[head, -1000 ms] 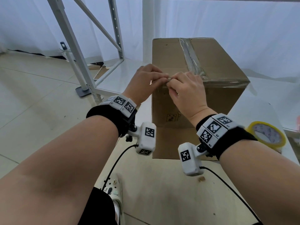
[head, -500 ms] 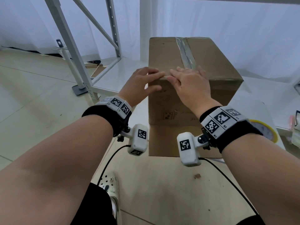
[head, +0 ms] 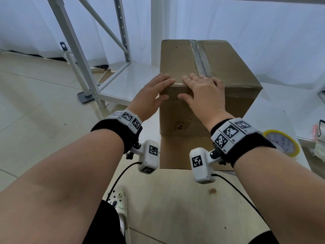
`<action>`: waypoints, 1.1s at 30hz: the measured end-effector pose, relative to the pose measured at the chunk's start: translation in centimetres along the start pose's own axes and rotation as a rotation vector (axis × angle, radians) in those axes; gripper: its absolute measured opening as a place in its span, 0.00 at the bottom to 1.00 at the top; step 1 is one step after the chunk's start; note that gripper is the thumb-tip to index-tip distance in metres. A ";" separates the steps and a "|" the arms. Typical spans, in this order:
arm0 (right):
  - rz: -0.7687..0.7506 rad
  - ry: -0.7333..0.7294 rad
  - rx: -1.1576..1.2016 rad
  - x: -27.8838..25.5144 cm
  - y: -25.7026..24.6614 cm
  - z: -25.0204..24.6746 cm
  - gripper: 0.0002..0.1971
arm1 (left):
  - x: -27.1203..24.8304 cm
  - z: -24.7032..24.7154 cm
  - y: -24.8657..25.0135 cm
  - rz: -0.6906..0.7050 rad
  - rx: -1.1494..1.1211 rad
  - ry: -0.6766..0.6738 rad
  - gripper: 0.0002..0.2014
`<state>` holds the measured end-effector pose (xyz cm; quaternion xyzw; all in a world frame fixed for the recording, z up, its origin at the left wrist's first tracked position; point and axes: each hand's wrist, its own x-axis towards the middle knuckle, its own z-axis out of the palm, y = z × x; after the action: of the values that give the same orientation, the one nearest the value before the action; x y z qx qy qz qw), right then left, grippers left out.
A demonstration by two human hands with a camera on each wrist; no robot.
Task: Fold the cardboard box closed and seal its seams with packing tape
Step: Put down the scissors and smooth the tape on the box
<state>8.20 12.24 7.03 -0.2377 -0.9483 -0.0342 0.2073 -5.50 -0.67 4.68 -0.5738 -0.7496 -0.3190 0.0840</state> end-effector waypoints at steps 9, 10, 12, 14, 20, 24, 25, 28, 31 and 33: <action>-0.169 -0.056 0.047 -0.9 -1.0 -2.9 0.28 | 0.7 -2.0 2.1 -0.112 0.203 0.185 0.16; -0.139 -0.034 0.113 -0.8 -0.7 -3.0 0.26 | 0.9 -2.1 2.4 -0.110 0.200 0.145 0.16; -0.066 0.037 0.151 -0.8 0.1 -3.1 0.26 | 1.4 -2.1 3.0 -0.116 0.244 0.022 0.20; -0.003 0.050 0.084 -0.8 1.0 -2.9 0.28 | 1.8 -2.0 3.3 -0.138 0.333 -0.086 0.22; 0.061 -0.016 -0.004 -1.1 1.2 -1.7 0.27 | 1.8 -1.1 2.8 -0.135 0.390 -0.062 0.28; 0.056 -0.010 -0.083 -1.7 1.0 -1.3 0.28 | 1.5 -0.8 2.6 -0.098 0.458 -0.035 0.29; 0.049 -0.015 -0.102 -1.7 1.1 -1.3 0.28 | 1.5 -0.7 2.6 -0.093 0.470 -0.036 0.30; 0.038 -0.055 -0.160 -2.0 1.0 -1.5 0.28 | 1.3 -0.7 2.7 -0.088 0.484 -0.052 0.30; 0.023 -0.085 -0.205 -2.2 1.0 -1.7 0.32 | 1.3 -0.9 3.0 -0.089 0.515 -0.068 0.28; 0.017 -0.122 -0.219 -2.4 1.2 -1.7 0.39 | 1.4 -1.1 3.3 -0.096 0.539 -0.087 0.28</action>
<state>11.28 11.99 7.52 -0.2685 -0.9477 -0.1212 0.1225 -3.23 0.33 7.50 -0.5078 -0.8366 -0.0869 0.1861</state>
